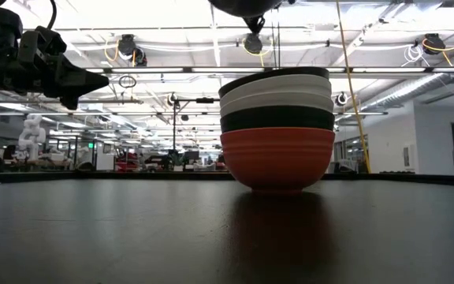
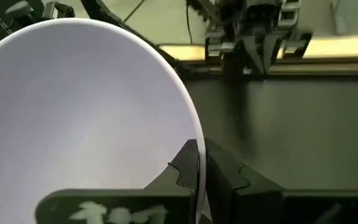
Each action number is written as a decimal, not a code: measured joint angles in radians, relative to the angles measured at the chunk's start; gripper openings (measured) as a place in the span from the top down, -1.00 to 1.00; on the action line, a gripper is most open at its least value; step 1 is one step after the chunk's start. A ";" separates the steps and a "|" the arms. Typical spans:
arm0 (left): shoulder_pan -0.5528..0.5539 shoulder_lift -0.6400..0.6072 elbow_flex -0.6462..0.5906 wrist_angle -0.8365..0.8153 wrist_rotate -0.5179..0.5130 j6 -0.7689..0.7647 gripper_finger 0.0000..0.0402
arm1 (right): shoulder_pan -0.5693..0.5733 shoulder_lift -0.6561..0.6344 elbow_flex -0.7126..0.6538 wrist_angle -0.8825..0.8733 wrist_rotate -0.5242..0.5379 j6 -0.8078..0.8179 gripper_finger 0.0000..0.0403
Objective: Nest bowls inside each other
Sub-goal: Stack the purple bowl on top of the black bowl
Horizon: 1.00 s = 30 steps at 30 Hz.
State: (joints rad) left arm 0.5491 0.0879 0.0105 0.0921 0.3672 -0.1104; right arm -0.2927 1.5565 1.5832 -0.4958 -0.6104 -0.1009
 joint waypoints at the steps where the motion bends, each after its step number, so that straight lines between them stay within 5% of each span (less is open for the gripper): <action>1: 0.000 0.000 0.000 0.000 0.000 0.000 0.87 | 0.001 0.009 0.000 0.001 -0.004 0.012 0.98; 9: 0.000 0.000 0.000 -0.022 0.000 0.006 0.87 | 0.001 0.112 0.000 -0.061 -0.040 0.173 0.98; 23: 0.000 0.005 0.000 -0.029 0.000 0.040 0.87 | -0.026 0.107 0.202 -0.525 0.330 0.300 0.98; 30: 0.000 0.005 0.000 -0.029 0.000 0.055 0.87 | -0.026 0.116 0.231 -0.643 0.350 0.350 0.98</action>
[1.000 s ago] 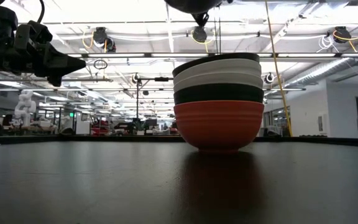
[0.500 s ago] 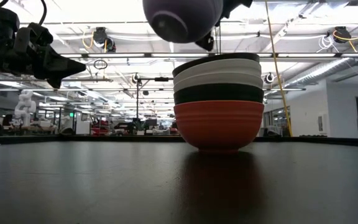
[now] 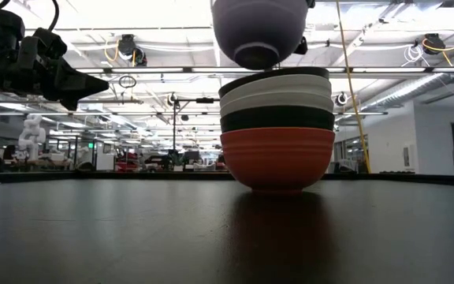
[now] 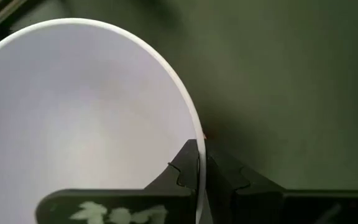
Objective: Nest bowls inside each other
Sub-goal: Stack the purple bowl on top of the black bowl
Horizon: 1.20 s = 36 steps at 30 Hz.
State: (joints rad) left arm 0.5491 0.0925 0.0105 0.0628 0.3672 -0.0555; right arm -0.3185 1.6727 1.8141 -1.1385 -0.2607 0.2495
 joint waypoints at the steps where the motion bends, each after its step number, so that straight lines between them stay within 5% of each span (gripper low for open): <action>1: 0.000 0.000 0.000 0.000 0.000 0.001 0.87 | 0.005 0.004 0.001 -0.007 -0.001 0.001 0.98; 6: 0.000 0.000 0.000 0.000 0.000 0.012 0.87 | 0.051 0.033 0.000 -0.024 0.014 0.001 0.99; 15: 0.000 0.000 0.000 -0.001 0.000 0.024 0.87 | 0.179 0.102 0.078 -0.078 0.233 -0.059 0.99; 36: 0.000 0.000 0.000 -0.002 0.001 0.002 0.87 | 0.216 0.109 0.095 -0.126 0.264 0.007 1.00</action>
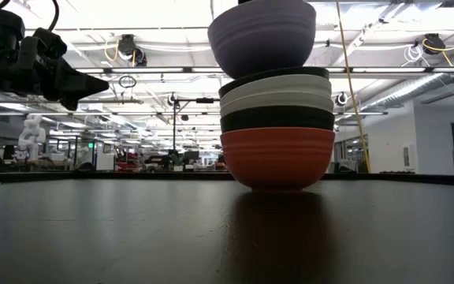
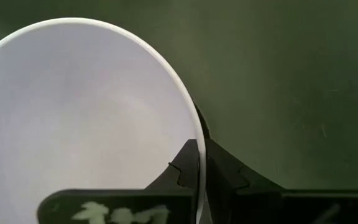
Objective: Nest bowls inside each other
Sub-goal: Stack the purple bowl on top of the black bowl
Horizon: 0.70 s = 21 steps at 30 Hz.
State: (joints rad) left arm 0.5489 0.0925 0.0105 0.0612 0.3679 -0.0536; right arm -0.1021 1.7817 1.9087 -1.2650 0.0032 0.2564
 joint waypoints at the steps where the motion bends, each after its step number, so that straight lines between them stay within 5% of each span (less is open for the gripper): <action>1: 0.000 0.000 0.000 0.000 0.000 0.000 0.87 | 0.001 0.000 0.000 0.002 0.000 0.001 1.00; 21: 0.000 0.000 0.000 0.000 0.000 -0.003 0.87 | 0.006 0.000 -0.080 0.041 0.005 0.013 1.00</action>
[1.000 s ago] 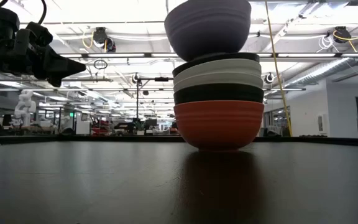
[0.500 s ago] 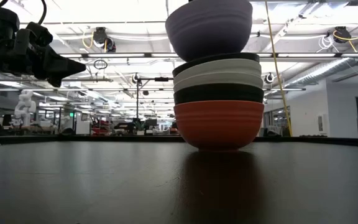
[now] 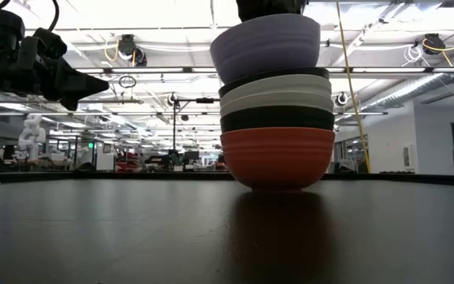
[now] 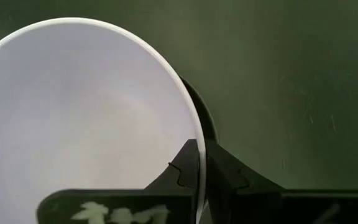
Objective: Nest bowls inside each other
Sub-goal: Stack the purple bowl on top of the black bowl
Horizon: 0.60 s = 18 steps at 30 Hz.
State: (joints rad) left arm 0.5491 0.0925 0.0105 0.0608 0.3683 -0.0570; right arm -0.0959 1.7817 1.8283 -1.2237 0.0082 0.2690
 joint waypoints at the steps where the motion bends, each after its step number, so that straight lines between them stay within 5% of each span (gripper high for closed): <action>1: 0.000 0.000 0.000 0.000 0.000 0.000 0.87 | 0.000 0.000 -0.004 0.007 0.000 0.000 1.00; 18: 0.000 0.000 0.000 0.000 0.000 0.000 0.87 | 0.000 0.000 -0.075 0.051 0.000 0.007 0.99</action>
State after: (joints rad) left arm 0.5491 0.0925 0.0105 0.0612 0.3684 -0.0566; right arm -0.0963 1.7813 1.7535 -1.1727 0.0086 0.2760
